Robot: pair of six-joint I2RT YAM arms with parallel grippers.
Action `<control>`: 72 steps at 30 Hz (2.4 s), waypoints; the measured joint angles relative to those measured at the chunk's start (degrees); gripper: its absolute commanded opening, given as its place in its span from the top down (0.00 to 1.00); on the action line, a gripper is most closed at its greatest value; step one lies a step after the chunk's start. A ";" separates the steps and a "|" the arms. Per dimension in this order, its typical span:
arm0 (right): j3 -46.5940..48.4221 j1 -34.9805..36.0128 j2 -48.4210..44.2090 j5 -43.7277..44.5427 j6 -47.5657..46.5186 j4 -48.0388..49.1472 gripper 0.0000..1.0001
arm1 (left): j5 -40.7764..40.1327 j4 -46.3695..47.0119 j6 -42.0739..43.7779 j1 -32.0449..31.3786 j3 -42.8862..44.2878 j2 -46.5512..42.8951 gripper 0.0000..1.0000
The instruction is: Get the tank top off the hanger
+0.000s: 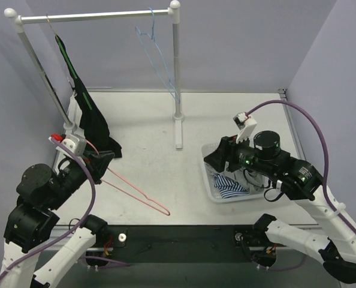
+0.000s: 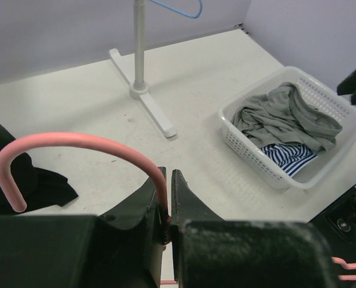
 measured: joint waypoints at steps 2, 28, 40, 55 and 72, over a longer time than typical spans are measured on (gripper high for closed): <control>0.00 5.22 0.17 -0.83 1.05 1.05 0.49 | -0.81 0.00 0.35 0.00 -0.35 0.61 1.00; 5.18 36.15 15.26 2.95 1.92 8.41 0.53 | -2.56 -0.33 1.51 0.00 -1.79 4.81 1.00; 6.78 39.01 19.56 10.91 1.01 2.84 1.00 | -2.14 -0.44 0.33 0.00 -1.22 5.70 1.00; 9.57 40.46 16.68 17.68 0.15 -2.86 1.00 | -0.72 -0.22 -3.72 0.00 4.31 3.63 0.03; 31.95 32.13 20.17 29.27 -5.99 -17.16 1.00 | -17.05 0.20 -3.21 0.00 -10.36 -13.18 0.03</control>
